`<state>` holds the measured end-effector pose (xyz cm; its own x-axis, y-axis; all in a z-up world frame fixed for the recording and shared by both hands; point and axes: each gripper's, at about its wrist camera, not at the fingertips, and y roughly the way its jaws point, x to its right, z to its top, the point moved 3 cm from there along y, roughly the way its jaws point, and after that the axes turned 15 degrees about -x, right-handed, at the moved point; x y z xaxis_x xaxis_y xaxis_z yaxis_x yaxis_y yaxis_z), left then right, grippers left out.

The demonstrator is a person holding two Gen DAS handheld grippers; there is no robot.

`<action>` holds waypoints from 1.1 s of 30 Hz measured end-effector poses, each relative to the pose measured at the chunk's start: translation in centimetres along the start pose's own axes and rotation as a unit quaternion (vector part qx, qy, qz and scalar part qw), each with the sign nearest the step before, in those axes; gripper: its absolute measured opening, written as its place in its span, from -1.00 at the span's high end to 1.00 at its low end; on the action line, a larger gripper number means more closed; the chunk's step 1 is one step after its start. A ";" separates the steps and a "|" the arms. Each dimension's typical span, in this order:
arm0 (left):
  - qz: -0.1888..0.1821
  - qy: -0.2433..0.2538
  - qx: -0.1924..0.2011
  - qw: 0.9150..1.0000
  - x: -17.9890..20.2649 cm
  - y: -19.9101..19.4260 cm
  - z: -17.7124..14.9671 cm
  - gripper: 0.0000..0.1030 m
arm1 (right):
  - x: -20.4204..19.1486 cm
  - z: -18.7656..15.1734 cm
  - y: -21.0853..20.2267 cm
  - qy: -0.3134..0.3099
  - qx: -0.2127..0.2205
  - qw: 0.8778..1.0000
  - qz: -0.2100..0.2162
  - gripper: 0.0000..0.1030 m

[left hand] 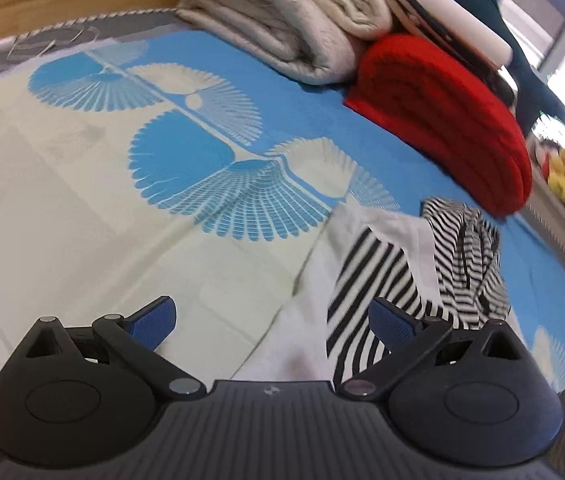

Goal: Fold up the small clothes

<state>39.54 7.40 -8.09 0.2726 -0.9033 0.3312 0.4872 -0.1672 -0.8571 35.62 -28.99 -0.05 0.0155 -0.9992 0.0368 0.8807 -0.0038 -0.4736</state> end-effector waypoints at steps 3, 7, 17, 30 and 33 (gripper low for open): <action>-0.001 -0.018 -0.008 1.000 -1.1 -0.1 0.6 -0.99 | -8.7 -6.8 4.3 -0.100 -0.163 0.979 0.077 -0.37; -0.003 -0.028 -0.007 1.000 -1.8 -0.6 0.9 -0.99 | -10.0 -14.0 2.2 -0.165 -0.212 0.962 0.041 -0.37; 0.011 0.061 0.009 0.998 2.1 -1.2 -1.8 -0.99 | -0.6 -15.3 -8.5 0.145 -0.166 0.974 -0.055 -0.58; 0.077 0.160 0.012 0.984 4.4 -0.4 -5.6 -0.99 | 0.3 -17.7 -6.2 0.099 -0.215 0.965 -0.109 -0.59; 0.080 0.170 0.012 0.982 4.3 -0.7 -6.3 -0.99 | 0.2 -17.2 -5.8 0.098 -0.217 0.965 -0.112 -0.59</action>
<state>35.11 1.13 -8.56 0.0561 -0.9977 0.0389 0.4814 -0.0071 -0.8765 22.38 -29.89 -12.39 -0.2797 -0.9595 0.0338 0.5697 -0.1942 -0.7986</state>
